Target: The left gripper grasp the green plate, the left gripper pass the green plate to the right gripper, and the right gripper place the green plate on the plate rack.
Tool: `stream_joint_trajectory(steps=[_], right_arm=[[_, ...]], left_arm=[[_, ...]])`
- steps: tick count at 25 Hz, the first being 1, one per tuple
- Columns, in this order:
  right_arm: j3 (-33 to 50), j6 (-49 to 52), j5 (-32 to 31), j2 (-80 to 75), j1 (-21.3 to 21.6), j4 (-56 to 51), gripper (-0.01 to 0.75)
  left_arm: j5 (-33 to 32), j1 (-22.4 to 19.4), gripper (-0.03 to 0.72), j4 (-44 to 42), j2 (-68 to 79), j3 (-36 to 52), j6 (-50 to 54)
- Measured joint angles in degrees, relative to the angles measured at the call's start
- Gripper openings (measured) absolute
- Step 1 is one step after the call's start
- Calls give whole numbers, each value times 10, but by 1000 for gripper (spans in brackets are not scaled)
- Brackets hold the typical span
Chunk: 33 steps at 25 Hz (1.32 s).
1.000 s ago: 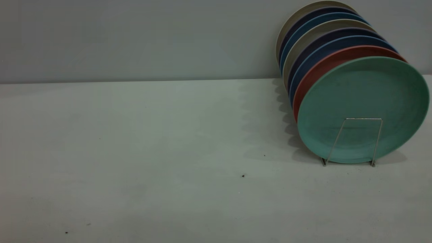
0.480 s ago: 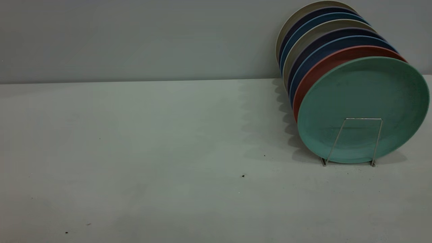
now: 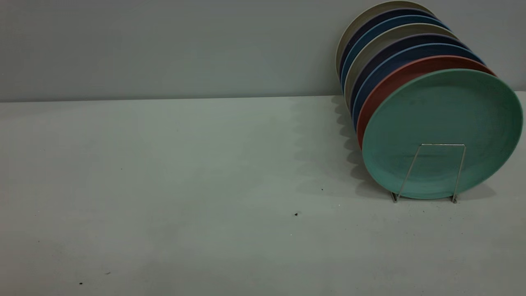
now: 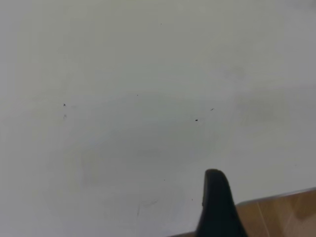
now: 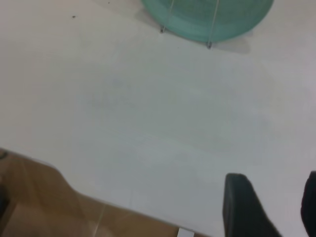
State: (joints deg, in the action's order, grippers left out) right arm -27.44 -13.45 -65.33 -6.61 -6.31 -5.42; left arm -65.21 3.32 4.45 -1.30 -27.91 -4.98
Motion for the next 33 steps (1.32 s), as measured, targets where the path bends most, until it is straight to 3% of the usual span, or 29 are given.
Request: stream_joint_trajectory(steps=[6, 27, 33], right_arm=[[0, 0, -1, 73, 13, -2, 309], [0, 2, -2, 76, 19, -2, 309], [0, 73, -2, 76, 19, 28, 309]], left_arm=[[0, 0, 518, 0, 0, 0, 0], [0, 0, 518, -2, 0, 0, 2], [0, 0, 518, -2, 0, 0, 2]])
